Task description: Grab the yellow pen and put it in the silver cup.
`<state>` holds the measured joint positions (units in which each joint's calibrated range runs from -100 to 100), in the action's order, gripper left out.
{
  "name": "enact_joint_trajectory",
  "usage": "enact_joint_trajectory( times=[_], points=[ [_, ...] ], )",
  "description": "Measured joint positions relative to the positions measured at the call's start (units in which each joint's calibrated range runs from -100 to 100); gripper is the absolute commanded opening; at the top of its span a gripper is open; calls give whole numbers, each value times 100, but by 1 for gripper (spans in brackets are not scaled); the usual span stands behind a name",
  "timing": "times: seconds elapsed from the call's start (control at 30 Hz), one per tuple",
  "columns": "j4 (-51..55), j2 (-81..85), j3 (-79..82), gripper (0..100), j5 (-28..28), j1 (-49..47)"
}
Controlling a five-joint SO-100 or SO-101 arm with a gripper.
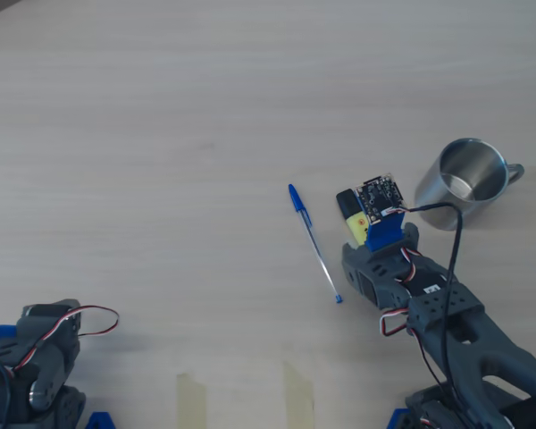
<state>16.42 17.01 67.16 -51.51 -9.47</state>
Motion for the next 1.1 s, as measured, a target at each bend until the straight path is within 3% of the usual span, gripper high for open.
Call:
enact_joint_trajectory(
  times=[1.1],
  points=[
    [-42,-1040,-505,41,0,113]
  ],
)
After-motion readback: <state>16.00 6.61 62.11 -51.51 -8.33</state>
